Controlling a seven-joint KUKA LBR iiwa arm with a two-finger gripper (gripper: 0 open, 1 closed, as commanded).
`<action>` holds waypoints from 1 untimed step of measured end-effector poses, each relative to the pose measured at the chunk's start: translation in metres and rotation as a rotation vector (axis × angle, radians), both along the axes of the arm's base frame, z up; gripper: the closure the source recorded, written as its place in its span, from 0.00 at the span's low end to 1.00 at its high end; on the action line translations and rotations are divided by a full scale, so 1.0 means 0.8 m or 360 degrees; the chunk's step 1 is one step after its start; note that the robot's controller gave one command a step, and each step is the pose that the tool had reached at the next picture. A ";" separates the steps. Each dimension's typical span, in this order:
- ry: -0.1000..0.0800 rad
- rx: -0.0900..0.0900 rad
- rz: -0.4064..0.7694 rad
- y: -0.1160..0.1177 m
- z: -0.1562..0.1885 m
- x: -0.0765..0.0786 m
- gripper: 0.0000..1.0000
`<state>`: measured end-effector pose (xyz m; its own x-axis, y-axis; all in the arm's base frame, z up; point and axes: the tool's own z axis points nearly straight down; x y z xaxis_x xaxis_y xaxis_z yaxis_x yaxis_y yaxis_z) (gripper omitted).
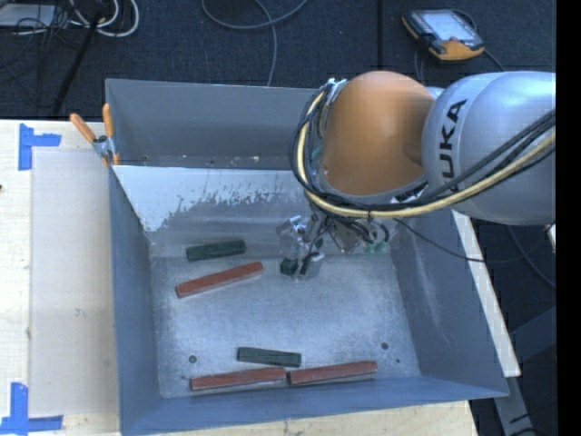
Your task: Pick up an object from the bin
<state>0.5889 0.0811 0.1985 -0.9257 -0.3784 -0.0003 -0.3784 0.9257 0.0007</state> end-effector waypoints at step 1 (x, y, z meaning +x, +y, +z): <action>0.0007 0.0000 0.0098 -0.002 0.014 -0.004 1.00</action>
Offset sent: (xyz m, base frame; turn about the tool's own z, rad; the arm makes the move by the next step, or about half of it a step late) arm 0.0090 0.0023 0.1374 -0.3672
